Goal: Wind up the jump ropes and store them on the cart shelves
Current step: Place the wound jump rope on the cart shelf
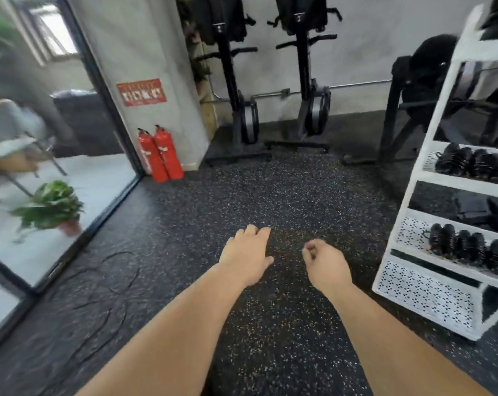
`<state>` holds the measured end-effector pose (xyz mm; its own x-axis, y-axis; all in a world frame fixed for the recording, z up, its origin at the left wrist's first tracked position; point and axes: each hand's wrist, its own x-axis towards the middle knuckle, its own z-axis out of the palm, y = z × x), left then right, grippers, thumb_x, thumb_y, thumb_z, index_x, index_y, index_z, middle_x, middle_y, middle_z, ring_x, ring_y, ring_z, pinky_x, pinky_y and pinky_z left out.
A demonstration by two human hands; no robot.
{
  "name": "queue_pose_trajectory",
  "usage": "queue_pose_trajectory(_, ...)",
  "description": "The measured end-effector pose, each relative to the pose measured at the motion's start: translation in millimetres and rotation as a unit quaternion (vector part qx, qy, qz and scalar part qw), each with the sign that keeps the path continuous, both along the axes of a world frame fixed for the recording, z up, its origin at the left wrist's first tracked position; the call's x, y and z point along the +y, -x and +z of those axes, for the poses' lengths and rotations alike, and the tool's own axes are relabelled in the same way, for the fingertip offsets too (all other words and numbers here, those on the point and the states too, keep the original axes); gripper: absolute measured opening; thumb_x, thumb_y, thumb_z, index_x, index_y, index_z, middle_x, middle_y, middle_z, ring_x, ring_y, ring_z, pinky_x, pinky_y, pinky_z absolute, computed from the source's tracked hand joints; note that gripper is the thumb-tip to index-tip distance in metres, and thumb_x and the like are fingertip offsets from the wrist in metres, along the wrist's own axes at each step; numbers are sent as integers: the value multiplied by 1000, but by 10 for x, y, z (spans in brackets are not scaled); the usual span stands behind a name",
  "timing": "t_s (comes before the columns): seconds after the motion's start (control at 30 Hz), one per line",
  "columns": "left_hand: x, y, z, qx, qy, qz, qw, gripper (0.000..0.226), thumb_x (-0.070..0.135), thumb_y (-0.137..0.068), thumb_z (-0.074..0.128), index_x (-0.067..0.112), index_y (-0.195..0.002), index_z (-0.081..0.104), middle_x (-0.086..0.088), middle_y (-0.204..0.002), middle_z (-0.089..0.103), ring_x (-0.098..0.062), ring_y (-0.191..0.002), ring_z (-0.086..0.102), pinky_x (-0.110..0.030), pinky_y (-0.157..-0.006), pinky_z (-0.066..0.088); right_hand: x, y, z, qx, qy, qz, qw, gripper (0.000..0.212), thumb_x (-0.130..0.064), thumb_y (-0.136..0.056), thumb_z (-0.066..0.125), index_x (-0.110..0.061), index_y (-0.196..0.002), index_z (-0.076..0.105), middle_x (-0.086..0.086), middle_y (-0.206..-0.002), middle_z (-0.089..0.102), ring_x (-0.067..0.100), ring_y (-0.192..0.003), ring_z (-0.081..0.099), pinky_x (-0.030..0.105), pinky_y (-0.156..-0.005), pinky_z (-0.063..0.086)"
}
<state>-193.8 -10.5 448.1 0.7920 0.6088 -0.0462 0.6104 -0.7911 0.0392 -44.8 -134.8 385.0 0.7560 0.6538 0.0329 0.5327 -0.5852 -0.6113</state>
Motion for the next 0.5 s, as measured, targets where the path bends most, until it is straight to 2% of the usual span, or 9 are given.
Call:
queue_pose_trajectory(0.23,333,1145,200,-32,3,68,997,76,47,-104,64,22,-166,28,-12,-156,44,-37,-141,46,-51,-115,44,538,1040,482,-24,9,119,993,22,-35,-107,57,-25,-123,68,-2,-115,76,21,-104,70,37,-93,57)
queue_pose_trajectory(0.5,599,2321,175,-98,28,156,982,71,46,-103,66,23,-162,34,-10,-152,48,-35,-138,50,-50,-114,45,956,2074,791,-61,45,214,974,16,-38,-107,56,-34,-117,67,-12,-107,72,15,-98,66,39,-89,57)
